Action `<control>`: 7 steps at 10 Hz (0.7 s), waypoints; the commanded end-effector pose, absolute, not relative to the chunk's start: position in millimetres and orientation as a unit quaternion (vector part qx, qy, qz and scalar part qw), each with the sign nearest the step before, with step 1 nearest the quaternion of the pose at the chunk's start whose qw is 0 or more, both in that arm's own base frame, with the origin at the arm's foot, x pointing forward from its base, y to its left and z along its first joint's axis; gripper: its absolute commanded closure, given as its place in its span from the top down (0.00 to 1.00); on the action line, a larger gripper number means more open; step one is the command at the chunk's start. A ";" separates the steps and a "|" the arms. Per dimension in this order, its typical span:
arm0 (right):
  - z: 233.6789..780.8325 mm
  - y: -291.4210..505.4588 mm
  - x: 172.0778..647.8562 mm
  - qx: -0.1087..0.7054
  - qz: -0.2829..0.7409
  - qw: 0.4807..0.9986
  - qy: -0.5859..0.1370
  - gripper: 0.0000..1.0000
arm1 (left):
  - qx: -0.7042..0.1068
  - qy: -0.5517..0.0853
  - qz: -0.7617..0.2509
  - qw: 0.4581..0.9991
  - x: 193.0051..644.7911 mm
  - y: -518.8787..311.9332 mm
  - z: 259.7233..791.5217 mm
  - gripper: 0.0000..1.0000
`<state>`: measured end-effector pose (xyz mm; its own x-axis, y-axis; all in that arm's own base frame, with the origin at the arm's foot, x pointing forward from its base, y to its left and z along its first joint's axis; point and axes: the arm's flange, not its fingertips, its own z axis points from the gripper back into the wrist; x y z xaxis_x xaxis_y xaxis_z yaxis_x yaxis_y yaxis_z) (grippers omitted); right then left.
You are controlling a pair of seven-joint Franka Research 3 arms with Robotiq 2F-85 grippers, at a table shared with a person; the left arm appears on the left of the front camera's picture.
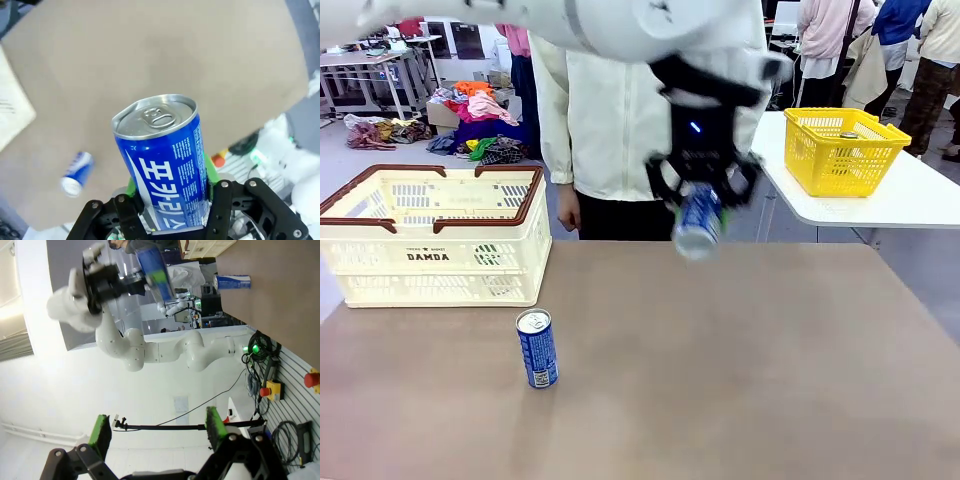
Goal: Place the drinks into the Shopping basket.
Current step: Pick up one drink and place it into the Shopping basket.
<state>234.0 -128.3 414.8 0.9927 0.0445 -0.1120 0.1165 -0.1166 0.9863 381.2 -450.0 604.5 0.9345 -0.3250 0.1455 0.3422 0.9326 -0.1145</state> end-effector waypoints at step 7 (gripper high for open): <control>421.4 -127.3 235.6 0.750 -0.035 0.658 0.060 1.00 | -0.042 0.049 0.121 0.991 506.4 -48.2 601.2 0.00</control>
